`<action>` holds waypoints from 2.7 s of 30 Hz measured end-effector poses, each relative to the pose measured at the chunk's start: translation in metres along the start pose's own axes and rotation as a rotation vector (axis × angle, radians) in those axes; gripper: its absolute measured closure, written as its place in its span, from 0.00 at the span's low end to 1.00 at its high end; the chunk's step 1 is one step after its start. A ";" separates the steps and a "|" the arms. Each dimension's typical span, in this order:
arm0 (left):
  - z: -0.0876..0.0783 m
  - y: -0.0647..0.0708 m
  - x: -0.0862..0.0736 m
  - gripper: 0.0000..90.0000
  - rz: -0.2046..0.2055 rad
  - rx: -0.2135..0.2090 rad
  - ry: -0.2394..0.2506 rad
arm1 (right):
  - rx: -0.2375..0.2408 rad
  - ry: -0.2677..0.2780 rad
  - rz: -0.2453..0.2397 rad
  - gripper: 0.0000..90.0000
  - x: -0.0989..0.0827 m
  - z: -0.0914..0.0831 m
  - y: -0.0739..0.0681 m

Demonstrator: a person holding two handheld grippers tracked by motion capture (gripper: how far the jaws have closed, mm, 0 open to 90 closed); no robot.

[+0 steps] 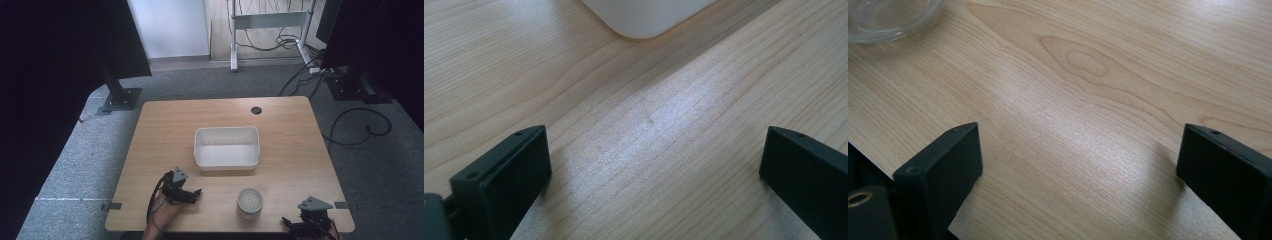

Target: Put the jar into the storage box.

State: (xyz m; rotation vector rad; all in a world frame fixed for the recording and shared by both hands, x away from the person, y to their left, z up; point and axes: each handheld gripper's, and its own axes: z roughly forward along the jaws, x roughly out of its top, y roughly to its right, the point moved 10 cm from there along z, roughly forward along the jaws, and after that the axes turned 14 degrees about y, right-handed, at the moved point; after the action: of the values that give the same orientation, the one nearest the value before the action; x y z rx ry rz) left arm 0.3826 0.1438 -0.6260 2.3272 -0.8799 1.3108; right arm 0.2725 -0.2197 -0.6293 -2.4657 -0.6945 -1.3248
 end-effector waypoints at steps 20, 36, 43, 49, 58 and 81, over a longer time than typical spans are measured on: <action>0.000 0.000 0.000 0.00 0.002 -0.005 0.000 | 0.023 -0.022 -0.002 0.00 -0.002 0.001 -0.003; 0.000 0.000 0.000 0.00 -0.001 -0.004 0.003 | 0.053 -0.010 0.020 0.02 0.002 -0.001 -0.011; 0.000 0.000 0.000 0.00 -0.001 -0.004 0.003 | 0.065 0.018 0.013 0.02 0.010 -0.003 -0.015; 0.000 0.000 0.000 0.00 -0.001 -0.004 0.003 | 0.086 0.039 0.007 0.03 0.016 -0.005 -0.021; 0.000 0.000 0.000 0.00 -0.001 -0.004 0.003 | 0.120 0.070 0.001 0.02 0.027 -0.004 -0.032; 0.000 0.000 0.000 0.00 0.002 -0.004 0.001 | 0.207 0.141 -0.038 0.03 0.053 0.003 -0.064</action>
State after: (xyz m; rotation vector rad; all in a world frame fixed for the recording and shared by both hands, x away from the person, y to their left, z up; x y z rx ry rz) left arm 0.3825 0.1439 -0.6260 2.3228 -0.8843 1.3096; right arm 0.2662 -0.1484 -0.5871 -2.1849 -0.8036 -1.3507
